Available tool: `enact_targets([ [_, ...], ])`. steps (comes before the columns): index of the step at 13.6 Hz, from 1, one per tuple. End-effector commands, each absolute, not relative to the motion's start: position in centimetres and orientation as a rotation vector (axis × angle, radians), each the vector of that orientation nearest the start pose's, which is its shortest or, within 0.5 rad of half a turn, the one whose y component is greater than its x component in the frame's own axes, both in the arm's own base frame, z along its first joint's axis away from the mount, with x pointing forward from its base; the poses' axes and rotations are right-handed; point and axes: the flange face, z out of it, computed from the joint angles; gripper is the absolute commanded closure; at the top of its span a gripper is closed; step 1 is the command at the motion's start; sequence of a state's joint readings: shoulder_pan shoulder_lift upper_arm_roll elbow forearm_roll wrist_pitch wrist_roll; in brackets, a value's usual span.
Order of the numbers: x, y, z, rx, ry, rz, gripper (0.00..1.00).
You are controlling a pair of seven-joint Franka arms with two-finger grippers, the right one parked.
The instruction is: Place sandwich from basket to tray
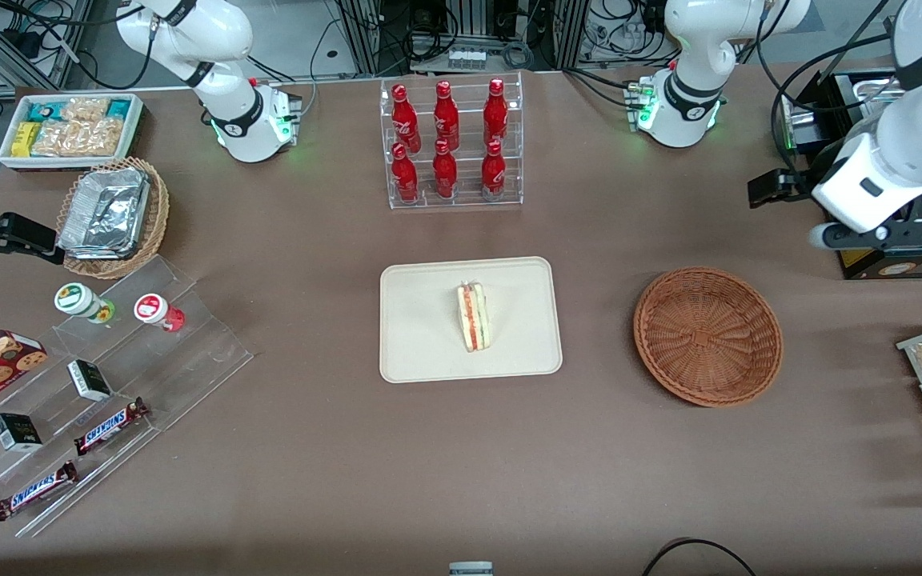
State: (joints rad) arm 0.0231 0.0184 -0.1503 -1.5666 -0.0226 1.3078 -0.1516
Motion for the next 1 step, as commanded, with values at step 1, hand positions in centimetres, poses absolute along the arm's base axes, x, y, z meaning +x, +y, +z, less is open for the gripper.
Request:
enact_targets([
  [1, 51.65, -5.79, 60.04, -3.072, -0.036, 0.427, 0.0],
])
